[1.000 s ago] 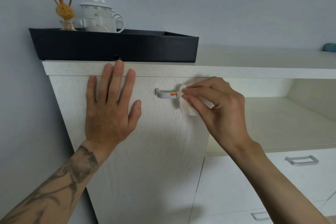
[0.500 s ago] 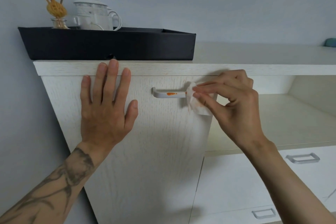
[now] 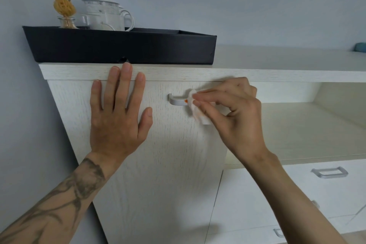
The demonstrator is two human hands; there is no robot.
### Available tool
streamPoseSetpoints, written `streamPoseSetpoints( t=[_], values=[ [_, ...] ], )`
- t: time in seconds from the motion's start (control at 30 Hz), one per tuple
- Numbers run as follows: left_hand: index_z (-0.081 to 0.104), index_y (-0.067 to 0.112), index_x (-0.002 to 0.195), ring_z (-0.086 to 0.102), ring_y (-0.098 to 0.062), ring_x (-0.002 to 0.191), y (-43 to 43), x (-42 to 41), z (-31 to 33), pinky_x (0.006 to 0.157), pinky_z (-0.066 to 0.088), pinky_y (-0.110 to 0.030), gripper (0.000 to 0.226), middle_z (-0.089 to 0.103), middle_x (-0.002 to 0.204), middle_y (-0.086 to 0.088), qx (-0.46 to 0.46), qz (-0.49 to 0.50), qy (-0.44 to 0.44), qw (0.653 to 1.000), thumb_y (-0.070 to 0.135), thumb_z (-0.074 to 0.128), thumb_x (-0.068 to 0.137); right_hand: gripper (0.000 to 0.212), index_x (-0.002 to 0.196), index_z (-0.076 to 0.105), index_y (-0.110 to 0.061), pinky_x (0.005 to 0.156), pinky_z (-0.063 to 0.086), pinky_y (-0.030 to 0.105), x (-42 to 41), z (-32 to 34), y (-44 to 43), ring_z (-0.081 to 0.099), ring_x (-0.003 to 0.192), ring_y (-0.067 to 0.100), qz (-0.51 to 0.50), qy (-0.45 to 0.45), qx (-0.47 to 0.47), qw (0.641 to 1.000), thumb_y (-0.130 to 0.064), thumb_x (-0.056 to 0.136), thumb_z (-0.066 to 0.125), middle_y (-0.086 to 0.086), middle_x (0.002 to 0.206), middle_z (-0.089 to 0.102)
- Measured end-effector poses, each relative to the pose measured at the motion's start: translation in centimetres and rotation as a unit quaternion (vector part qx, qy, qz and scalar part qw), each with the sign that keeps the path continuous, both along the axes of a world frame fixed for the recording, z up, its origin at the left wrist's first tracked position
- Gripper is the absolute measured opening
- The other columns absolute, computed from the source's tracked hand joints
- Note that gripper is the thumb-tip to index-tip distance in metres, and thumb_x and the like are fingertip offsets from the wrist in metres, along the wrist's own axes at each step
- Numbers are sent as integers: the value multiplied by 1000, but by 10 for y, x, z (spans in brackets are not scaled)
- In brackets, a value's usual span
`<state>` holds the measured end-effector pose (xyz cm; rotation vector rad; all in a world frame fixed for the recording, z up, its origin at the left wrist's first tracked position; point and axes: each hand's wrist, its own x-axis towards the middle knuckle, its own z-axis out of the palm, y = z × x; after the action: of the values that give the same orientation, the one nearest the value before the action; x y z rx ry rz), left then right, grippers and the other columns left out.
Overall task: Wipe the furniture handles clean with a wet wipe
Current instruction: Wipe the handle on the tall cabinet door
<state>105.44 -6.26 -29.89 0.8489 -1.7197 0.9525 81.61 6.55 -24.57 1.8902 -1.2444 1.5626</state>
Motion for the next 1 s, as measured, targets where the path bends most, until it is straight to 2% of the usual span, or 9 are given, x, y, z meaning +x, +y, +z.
streamPoseSetpoints(
  t=[0.1,0.23,0.4,0.5,0.7,0.83,0.93,1.0],
  values=[
    [2,16,172,-8,-25,166,1,0,0,134,-2,-52,72,7,176,-14,-2,-2,0,1000,43,33,113,9,100,84,-29,99,39,48,-3,4,-2,50,108,1,10,18,13,1000,-32,93,80,-19,101,75],
    [2,17,172,-9,-24,166,0,1,0,134,-2,-52,72,6,176,-13,0,-4,1,1000,43,32,113,10,102,84,-30,99,38,44,2,0,-2,53,108,7,1,-3,1,1000,-32,93,81,-18,101,74],
    [1,17,172,-10,-24,166,0,0,0,134,-3,-51,71,5,176,-12,0,-7,-1,1000,44,30,113,12,104,83,-33,102,30,35,14,2,-8,50,111,3,1,41,2,999,-38,96,76,-24,105,72],
    [3,16,172,-8,-25,166,0,0,0,134,-1,-52,71,7,176,-13,-4,-5,-1,1000,44,31,113,9,102,83,-33,100,31,37,6,0,-4,53,108,9,-15,20,-6,1000,-35,94,80,-20,101,72],
    [2,17,172,-9,-25,165,1,0,0,134,-1,-52,72,8,176,-14,0,-4,-1,1000,44,32,113,11,106,83,-35,100,30,35,20,1,-10,49,111,2,-4,44,8,999,-37,96,78,-30,104,65],
    [2,17,172,-9,-24,166,1,1,0,134,-1,-52,72,6,176,-12,3,0,-1,1000,44,32,113,9,103,83,-32,97,31,39,5,1,0,54,105,12,-25,35,8,999,-31,95,81,-23,100,70],
    [3,17,172,-9,-24,166,1,0,0,134,0,-52,72,5,176,-12,1,-3,-2,1000,43,32,112,6,99,81,-33,95,33,41,4,3,7,52,102,10,-35,0,-5,999,-29,95,80,-18,94,73],
    [3,17,172,-8,-25,166,0,0,-1,134,0,-52,72,5,176,-12,0,-3,-1,1000,43,32,112,9,99,78,-37,95,35,40,10,7,9,52,104,8,-35,-15,-29,999,-29,98,76,-18,96,75]
  ],
)
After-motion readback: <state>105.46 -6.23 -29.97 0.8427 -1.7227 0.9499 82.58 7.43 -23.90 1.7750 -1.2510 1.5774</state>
